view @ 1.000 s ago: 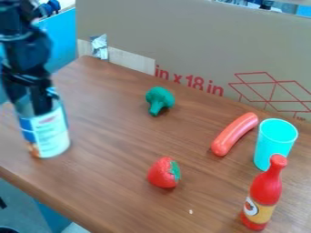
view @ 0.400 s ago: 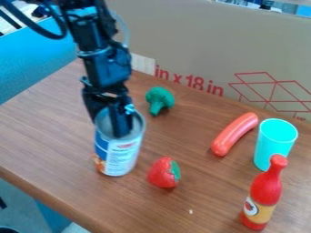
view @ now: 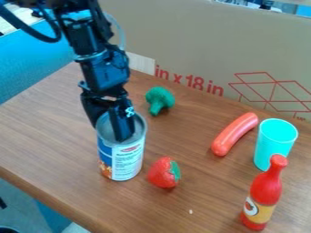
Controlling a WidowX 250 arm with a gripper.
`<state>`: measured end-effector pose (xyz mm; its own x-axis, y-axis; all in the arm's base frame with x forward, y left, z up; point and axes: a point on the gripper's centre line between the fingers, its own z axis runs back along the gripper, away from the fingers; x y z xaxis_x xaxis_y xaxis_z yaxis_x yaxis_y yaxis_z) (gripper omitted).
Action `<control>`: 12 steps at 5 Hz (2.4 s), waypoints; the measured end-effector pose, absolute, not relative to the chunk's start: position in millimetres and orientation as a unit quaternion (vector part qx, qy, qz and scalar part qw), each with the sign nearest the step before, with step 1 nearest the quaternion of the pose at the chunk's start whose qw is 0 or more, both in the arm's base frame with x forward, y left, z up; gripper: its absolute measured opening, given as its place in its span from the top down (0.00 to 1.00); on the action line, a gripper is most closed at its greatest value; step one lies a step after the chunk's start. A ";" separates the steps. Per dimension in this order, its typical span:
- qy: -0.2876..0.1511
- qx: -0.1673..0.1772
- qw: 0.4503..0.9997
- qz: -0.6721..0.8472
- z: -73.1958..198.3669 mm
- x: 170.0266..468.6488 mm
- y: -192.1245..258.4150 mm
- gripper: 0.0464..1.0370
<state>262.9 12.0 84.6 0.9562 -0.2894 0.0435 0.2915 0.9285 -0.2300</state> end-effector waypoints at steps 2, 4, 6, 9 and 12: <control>-0.040 -0.102 0.989 -0.097 103.0 256.4 41.9 0.04; -0.115 -0.090 0.986 -0.085 147.0 268.0 51.1 0.04; -0.095 0.013 0.994 -0.057 163.7 274.7 94.8 0.04; -0.090 -0.033 0.991 -0.096 132.8 330.3 92.3 0.04; -0.091 -0.033 0.990 -0.099 132.9 331.2 90.1 0.04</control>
<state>331.2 90.1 132.9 0.9639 -0.1901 0.1867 0.2022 0.9782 -0.0479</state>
